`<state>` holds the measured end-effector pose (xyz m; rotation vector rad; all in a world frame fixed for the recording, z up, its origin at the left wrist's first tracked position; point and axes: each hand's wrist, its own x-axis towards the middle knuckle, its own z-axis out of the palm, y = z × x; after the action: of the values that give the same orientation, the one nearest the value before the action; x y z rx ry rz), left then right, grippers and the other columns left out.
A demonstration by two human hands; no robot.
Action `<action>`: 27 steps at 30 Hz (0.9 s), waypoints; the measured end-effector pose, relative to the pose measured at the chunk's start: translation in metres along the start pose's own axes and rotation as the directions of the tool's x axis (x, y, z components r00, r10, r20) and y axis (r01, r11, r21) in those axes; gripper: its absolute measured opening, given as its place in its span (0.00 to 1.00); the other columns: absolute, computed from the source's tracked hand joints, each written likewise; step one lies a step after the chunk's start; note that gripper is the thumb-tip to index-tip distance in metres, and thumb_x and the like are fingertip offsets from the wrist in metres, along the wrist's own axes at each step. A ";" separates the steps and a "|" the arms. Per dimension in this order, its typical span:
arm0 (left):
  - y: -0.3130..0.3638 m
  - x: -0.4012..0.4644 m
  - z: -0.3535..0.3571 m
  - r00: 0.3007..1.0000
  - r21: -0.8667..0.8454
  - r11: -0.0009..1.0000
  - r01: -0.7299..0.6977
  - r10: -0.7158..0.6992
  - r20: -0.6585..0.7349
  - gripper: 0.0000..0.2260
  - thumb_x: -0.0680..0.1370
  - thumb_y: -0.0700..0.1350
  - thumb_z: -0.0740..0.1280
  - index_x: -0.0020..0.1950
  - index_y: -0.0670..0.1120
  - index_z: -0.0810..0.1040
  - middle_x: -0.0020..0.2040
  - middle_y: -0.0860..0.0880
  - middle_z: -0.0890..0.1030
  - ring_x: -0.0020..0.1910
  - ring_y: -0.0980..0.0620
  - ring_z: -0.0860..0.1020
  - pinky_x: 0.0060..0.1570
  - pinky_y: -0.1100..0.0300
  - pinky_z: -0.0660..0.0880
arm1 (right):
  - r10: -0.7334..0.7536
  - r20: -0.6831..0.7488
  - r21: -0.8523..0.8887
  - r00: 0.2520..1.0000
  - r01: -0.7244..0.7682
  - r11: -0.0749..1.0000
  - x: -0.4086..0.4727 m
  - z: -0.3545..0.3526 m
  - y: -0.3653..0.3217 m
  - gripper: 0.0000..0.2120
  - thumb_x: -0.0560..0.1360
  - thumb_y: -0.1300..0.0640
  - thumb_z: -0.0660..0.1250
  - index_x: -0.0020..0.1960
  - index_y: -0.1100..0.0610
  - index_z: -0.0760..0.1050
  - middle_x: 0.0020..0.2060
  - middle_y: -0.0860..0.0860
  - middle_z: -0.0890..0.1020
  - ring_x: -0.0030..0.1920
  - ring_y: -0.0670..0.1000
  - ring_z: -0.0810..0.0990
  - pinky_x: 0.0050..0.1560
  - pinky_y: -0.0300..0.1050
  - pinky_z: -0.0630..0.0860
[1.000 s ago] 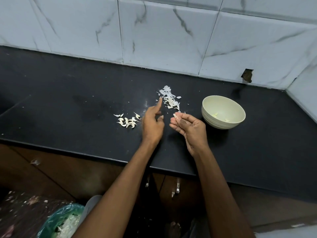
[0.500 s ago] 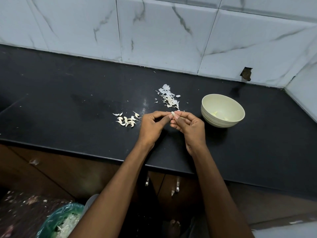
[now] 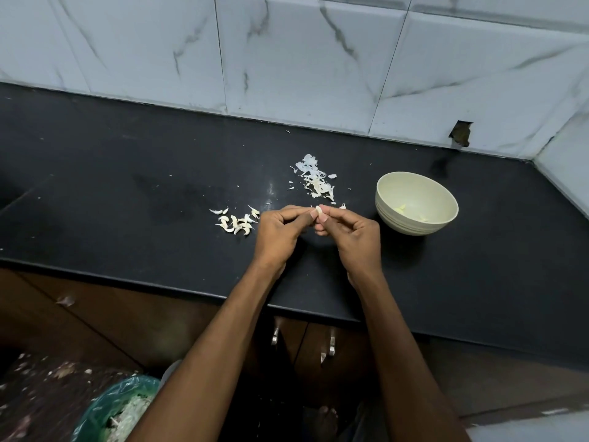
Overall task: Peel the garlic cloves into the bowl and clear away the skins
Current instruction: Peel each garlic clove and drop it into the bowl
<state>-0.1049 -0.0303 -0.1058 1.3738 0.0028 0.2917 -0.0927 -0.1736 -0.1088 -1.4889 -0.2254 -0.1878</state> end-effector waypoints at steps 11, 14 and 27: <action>-0.001 0.001 -0.003 0.999 -0.008 1.000 0.028 -0.029 -0.031 0.04 0.76 0.34 0.74 0.49 0.35 0.87 0.44 0.43 0.86 0.41 0.55 0.82 0.45 0.63 0.77 | -0.063 0.000 -0.132 0.998 0.063 0.989 -0.002 0.002 0.002 0.11 0.78 0.65 0.74 0.60 0.62 0.85 0.47 0.55 0.89 0.41 0.50 0.87 0.49 0.43 0.83; 0.000 0.001 -0.003 0.999 -0.024 0.999 0.036 -0.036 -0.020 0.05 0.77 0.34 0.74 0.51 0.34 0.87 0.45 0.42 0.86 0.41 0.55 0.82 0.45 0.63 0.77 | -0.021 -0.005 -0.050 1.000 0.021 0.999 -0.003 0.002 -0.003 0.11 0.77 0.66 0.74 0.59 0.62 0.85 0.45 0.55 0.89 0.40 0.50 0.87 0.50 0.44 0.83; 0.001 0.001 -0.004 0.999 -0.028 0.998 0.048 -0.047 0.027 0.07 0.77 0.37 0.74 0.51 0.35 0.87 0.47 0.38 0.86 0.46 0.47 0.83 0.49 0.56 0.76 | -0.146 -0.030 -0.226 0.989 0.135 0.965 -0.008 0.004 -0.005 0.11 0.79 0.66 0.72 0.61 0.61 0.85 0.48 0.52 0.88 0.46 0.48 0.88 0.51 0.40 0.83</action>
<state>-0.1048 -0.0258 -0.1056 1.3470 0.0091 0.2327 -0.1017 -0.1701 -0.1062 -1.6914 -0.2802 -0.3717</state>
